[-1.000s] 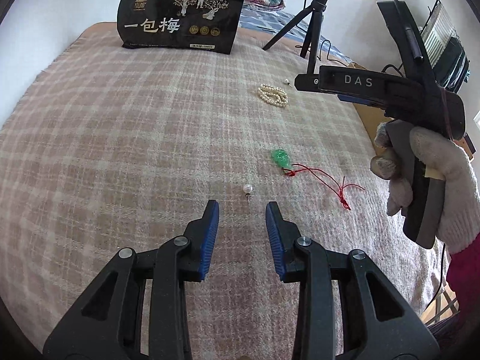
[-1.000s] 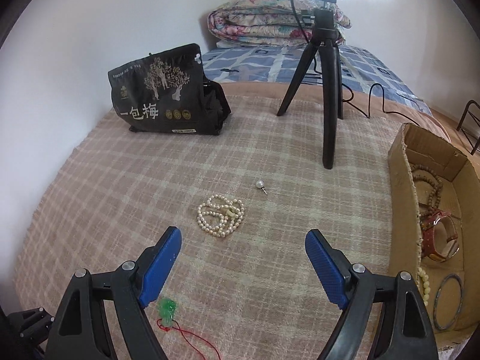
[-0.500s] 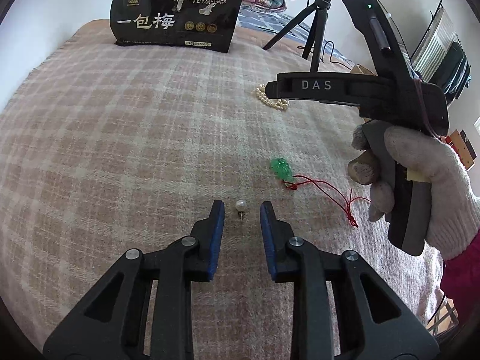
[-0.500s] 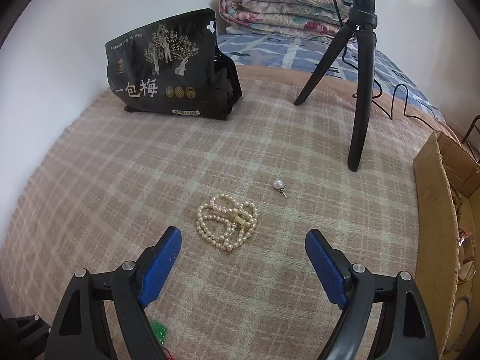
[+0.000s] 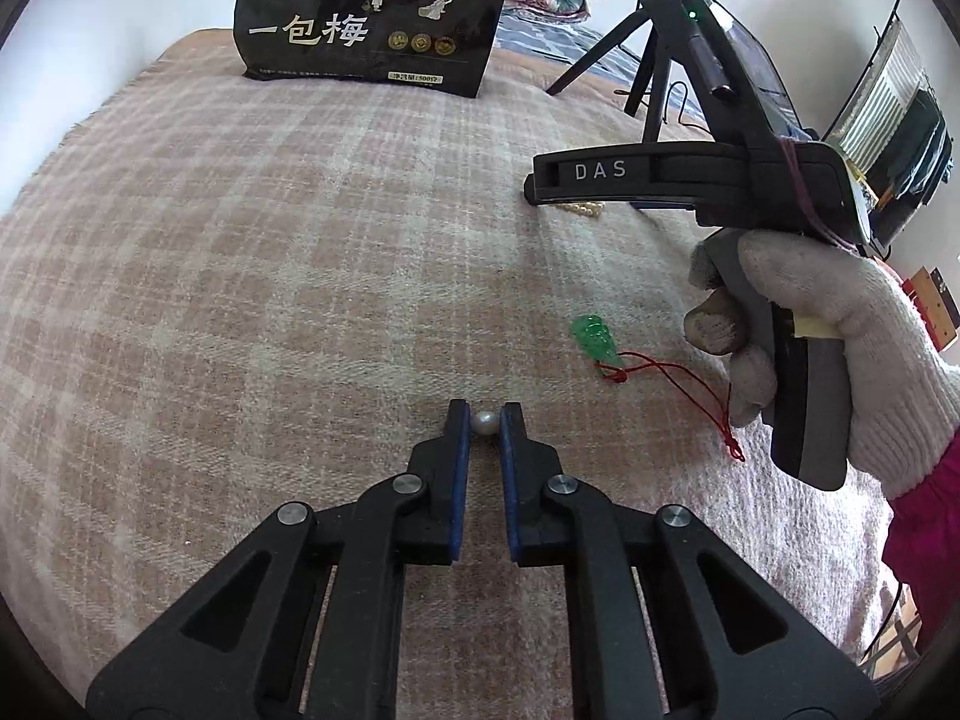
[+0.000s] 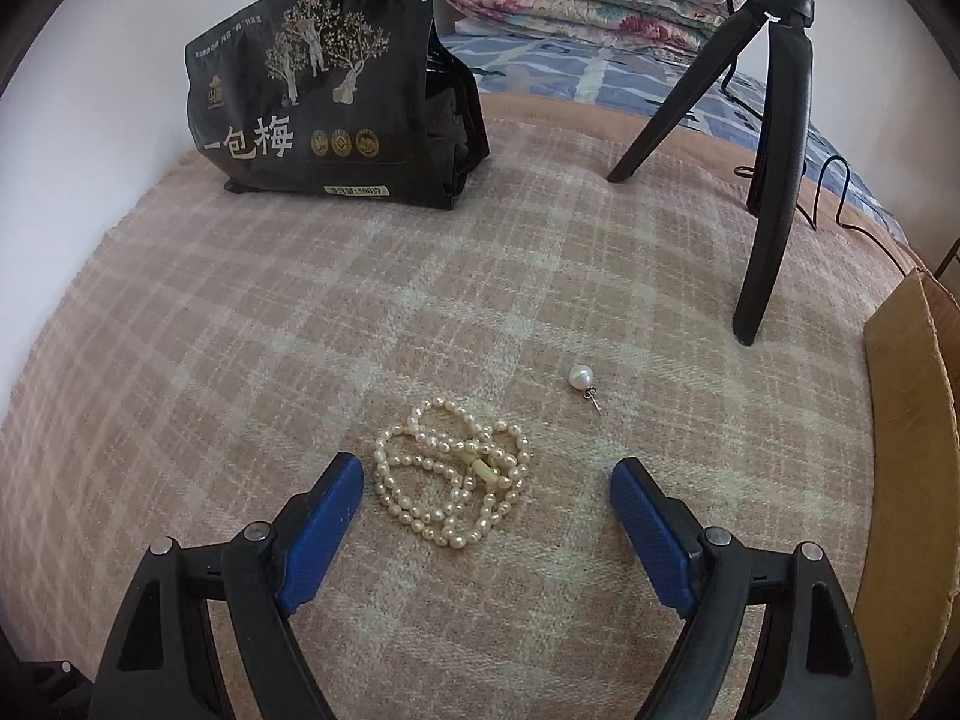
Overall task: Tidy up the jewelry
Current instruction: 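Close the left tool on the pearl earring while the right tool grasps the pearl necklace, then lift the pearl necklace with the right tool into the box while the left tool carries the earring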
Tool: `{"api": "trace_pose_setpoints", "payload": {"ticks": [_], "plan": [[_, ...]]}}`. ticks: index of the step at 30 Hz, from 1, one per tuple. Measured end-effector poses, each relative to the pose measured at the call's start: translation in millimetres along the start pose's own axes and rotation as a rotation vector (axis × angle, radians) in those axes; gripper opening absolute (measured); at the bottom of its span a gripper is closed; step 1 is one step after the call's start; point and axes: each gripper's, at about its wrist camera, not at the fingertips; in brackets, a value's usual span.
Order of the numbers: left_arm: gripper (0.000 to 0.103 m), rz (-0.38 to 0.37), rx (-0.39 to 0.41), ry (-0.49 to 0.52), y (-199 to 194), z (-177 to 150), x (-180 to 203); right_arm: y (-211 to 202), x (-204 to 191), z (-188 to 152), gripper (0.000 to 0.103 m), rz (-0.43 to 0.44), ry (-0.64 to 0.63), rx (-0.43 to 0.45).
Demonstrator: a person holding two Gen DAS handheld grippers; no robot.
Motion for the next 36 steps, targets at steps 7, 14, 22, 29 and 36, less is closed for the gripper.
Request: {"api": "trace_pose_setpoints", "payload": {"ticks": [7,14,22,29,36], "plan": [[0.007,-0.002,0.007,-0.010,0,0,0,-3,0,3,0.048,0.023,-0.015,-0.005],[0.007,-0.004,0.014,-0.021,-1,0,-1,-6,3,3,0.014,0.073,-0.002,-0.005],[0.006,-0.005,0.025,-0.042,-5,1,-3,-13,9,1,0.005,0.107,0.024,0.009],[0.006,-0.011,0.035,-0.082,-9,4,-10,-28,12,4,0.005,0.112,0.025,0.032],[0.006,-0.003,0.052,-0.083,-18,4,-10,-49,14,1,0.005,0.119,0.013,0.058]]}}
Point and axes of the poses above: each gripper's, at about its wrist camera, not at the fingertips, and y roughly the way its jaws point, x to its right, z to its top, and after that the axes turned 13 degrees about -z, right-handed
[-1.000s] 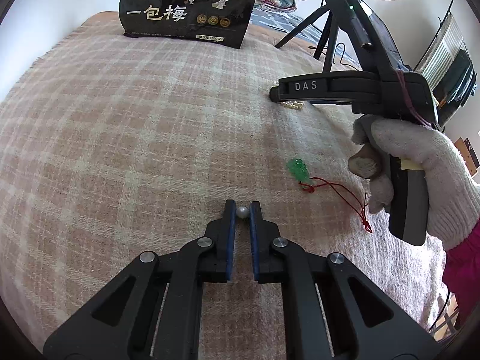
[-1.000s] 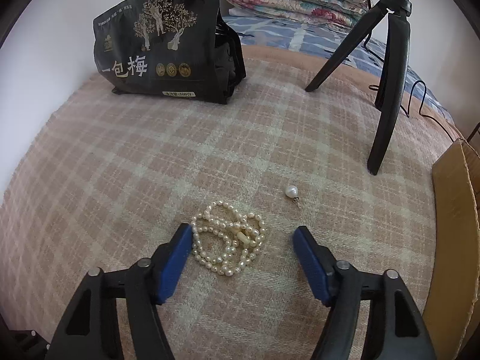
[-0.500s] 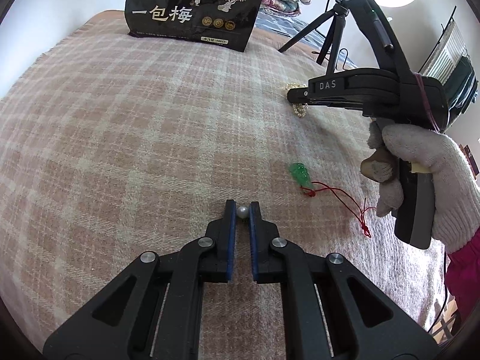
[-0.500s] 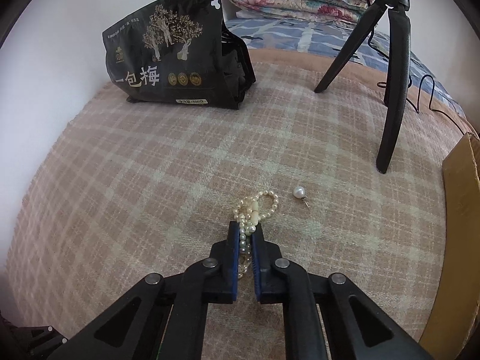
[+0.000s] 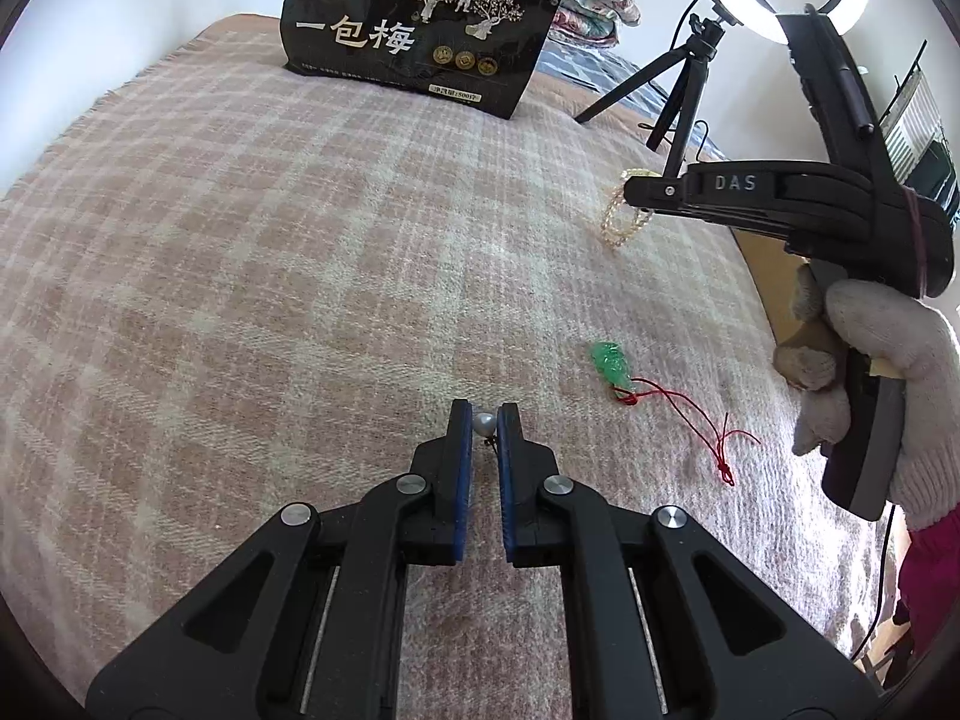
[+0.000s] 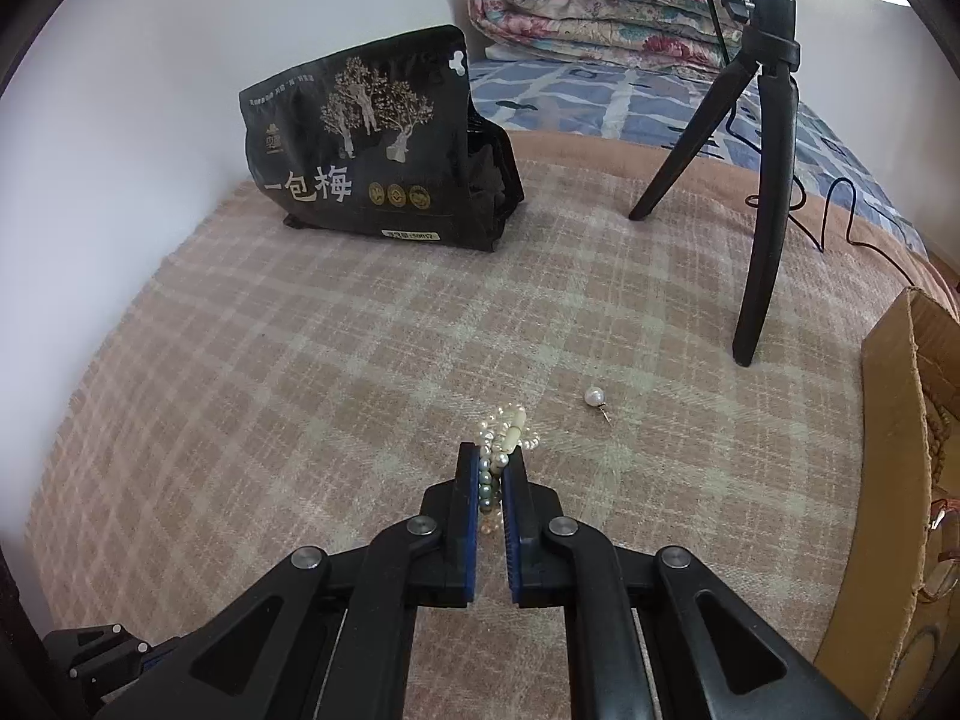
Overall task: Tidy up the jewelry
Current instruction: 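Lift the pearl necklace with the right tool into the box while the left tool carries the earring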
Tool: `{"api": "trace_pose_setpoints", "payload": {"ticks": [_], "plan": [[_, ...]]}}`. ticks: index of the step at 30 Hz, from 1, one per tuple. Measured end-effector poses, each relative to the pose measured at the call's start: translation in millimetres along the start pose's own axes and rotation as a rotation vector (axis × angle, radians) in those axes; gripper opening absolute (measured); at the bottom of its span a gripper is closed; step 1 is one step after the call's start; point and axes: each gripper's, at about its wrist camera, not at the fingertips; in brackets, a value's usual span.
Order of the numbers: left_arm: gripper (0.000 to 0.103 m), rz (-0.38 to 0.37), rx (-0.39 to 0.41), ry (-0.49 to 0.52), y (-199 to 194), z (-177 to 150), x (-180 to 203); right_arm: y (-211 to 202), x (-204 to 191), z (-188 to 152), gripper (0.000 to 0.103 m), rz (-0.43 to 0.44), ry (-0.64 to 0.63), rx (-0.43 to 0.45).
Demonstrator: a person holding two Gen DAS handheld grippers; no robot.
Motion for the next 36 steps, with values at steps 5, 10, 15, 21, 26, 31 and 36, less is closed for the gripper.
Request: {"api": "trace_pose_setpoints", "payload": {"ticks": [5,10,15,21,26,31,36], "plan": [[0.006,0.002,0.012,0.015,-9,0,4,-21,6,-1,0.005,0.005,0.010,0.028],[0.006,0.007,0.021,0.034,-16,-1,9,-44,15,-3,0.005,0.011,0.028,0.054],[0.006,0.014,0.028,0.040,-25,-5,11,-62,25,-8,0.005,0.009,0.041,0.074],[0.006,0.012,0.036,0.049,-33,-4,15,-81,36,-10,0.005,0.008,0.062,0.098],[0.006,-0.002,0.042,0.057,-39,-1,19,-105,44,-10,0.005,0.010,0.063,0.130],[0.006,-0.015,0.049,0.063,-47,1,26,-131,51,-11,0.005,0.014,0.070,0.163],[0.006,-0.024,0.056,0.089,-55,4,36,-160,61,-14,0.005,0.009,0.082,0.203]]}}
Point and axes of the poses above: each gripper's, at about its wrist camera, not at the fingertips, and y roughly the way its jaws point, x to its right, z to its top, and after that the axes turned 13 degrees about -z, right-handed
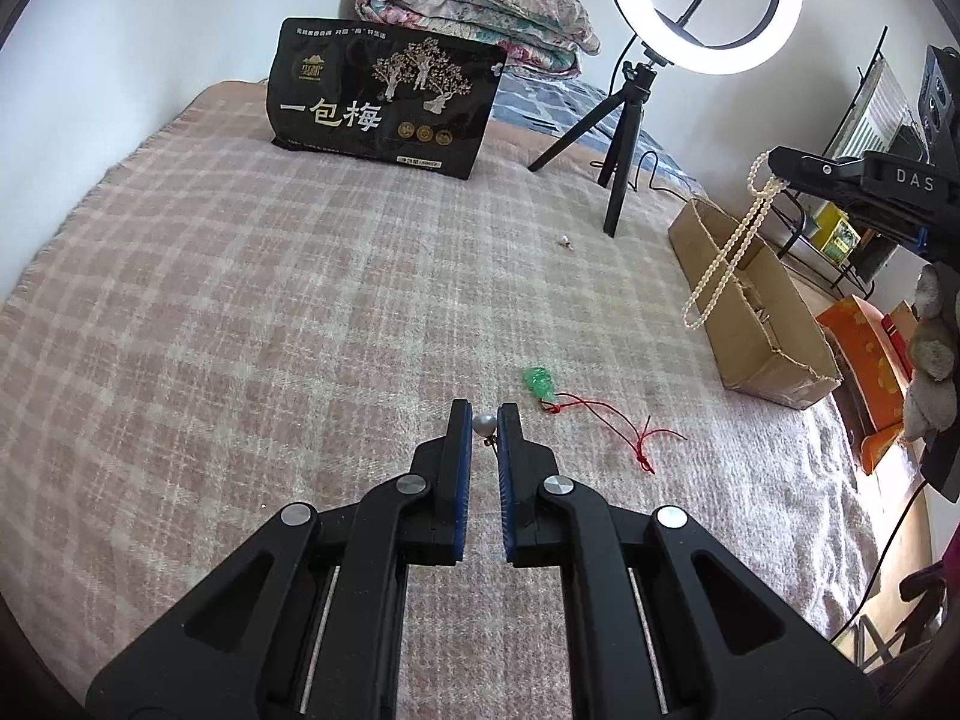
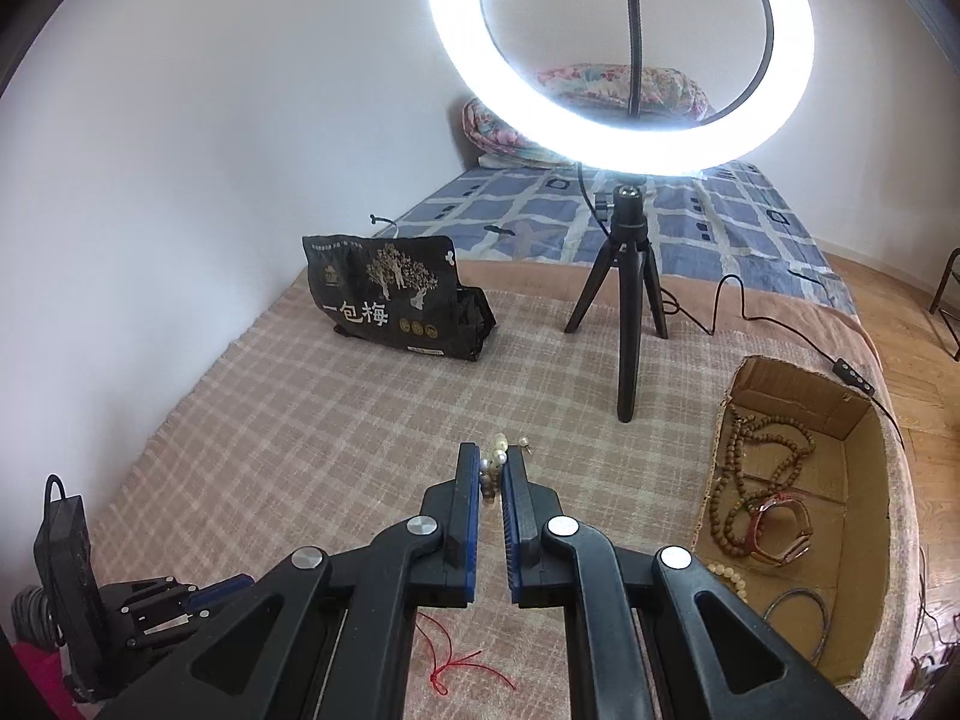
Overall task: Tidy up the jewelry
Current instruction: 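Lift the pearl necklace with the right tool into the box while the left tool carries the earring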
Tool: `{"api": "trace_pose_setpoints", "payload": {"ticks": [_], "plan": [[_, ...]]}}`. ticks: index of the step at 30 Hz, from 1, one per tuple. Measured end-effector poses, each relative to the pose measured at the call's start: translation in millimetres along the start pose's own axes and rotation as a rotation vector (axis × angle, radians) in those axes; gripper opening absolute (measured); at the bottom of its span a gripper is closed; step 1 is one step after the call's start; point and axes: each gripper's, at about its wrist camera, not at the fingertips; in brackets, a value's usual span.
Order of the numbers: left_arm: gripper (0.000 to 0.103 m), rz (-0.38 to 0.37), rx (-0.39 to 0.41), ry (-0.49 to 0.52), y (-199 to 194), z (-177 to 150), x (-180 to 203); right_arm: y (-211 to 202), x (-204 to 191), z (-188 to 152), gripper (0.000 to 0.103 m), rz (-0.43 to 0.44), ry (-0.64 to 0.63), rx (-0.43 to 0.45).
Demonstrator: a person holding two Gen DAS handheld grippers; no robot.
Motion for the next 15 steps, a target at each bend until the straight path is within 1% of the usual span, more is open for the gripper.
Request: {"api": "trace_pose_setpoints", "payload": {"ticks": [8,15], "plan": [[0.006,-0.023,0.008,0.049,-6,8,24,-36,25,3,0.005,-0.020,0.030,0.035],[0.006,-0.076,0.009,0.112,-3,19,58,-58,56,1,0.005,-0.056,0.061,0.050]]}}
Point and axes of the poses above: each gripper's, at about its wrist camera, not at the fingertips, and y roughly the way its jaws point, x to its right, z to its top, and after that the axes turned 13 degrees about -z, right-handed
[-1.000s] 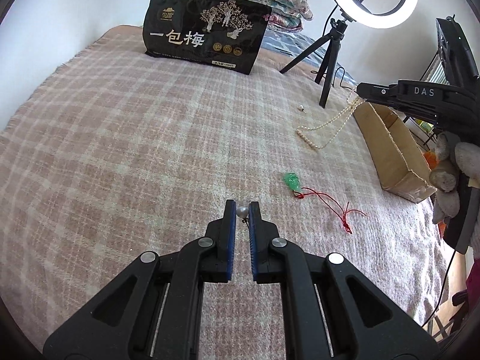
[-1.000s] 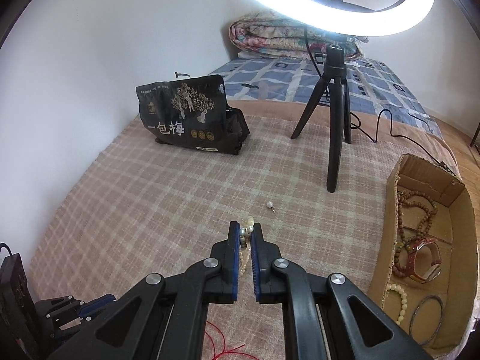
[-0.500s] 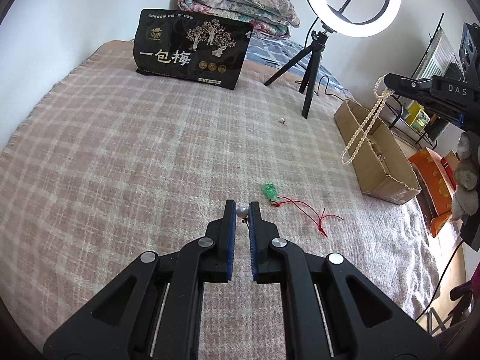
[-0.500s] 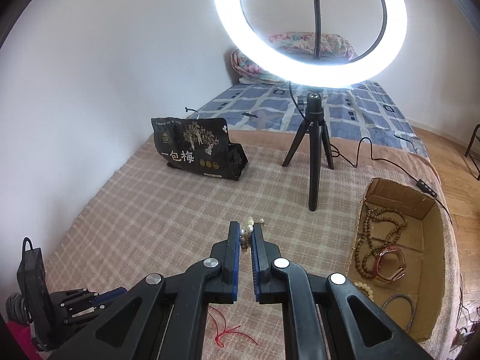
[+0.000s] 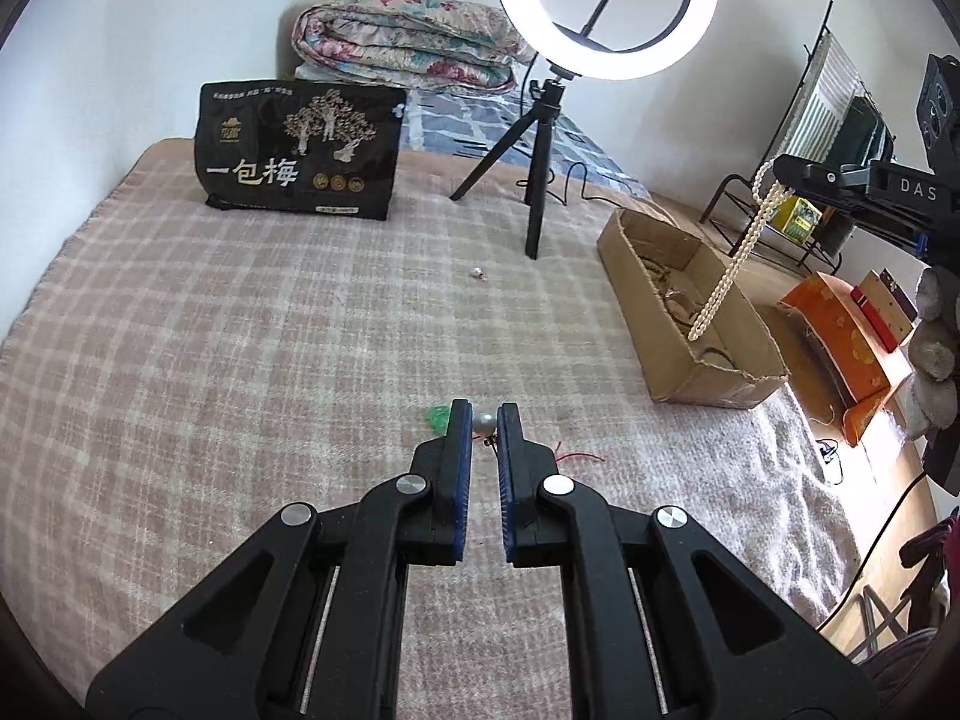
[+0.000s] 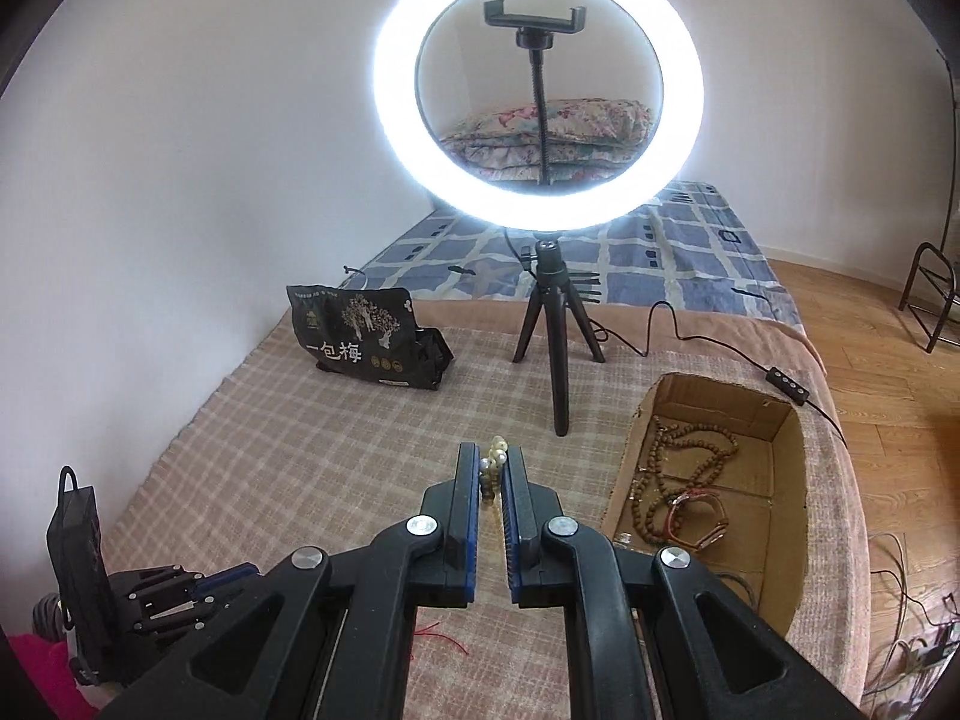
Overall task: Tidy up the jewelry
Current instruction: 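Lift the pearl necklace with the right tool into the box while the left tool carries the earring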
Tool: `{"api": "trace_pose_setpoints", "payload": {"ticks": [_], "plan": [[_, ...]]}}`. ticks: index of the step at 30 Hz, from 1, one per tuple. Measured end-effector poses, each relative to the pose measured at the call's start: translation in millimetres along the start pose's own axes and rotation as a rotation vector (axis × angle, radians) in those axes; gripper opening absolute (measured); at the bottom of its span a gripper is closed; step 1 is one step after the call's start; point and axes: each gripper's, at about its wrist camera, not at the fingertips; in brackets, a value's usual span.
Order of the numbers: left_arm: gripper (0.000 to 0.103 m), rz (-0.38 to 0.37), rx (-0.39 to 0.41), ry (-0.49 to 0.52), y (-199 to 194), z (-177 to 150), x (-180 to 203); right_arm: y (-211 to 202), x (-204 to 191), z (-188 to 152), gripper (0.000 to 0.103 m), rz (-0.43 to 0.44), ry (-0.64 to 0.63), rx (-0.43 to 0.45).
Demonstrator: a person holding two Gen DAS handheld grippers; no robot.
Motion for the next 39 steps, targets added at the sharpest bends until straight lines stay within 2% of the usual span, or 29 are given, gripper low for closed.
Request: {"api": "trace_pose_setpoints", "payload": {"ticks": [10,19,30,39], "plan": [[0.006,-0.096,-0.016,0.094,29,22,58,-18,51,4,0.005,-0.080,0.035,0.020],[0.006,-0.162,-0.026,0.147,64,38,102,-14,93,6,0.005,-0.149,0.066,0.017],[0.006,-0.205,-0.053,0.166,109,54,134,15,136,6,0.005,-0.189,0.112,-0.016],[0.006,-0.217,-0.085,0.195,147,59,156,52,152,11,0.005,-0.221,0.105,-0.051]]}}
Point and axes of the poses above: each gripper's, at about its wrist camera, not at the fingertips, and y roughly the way its jaws point, x to its right, z to its top, and after that the axes turned 13 degrees about -z, right-handed
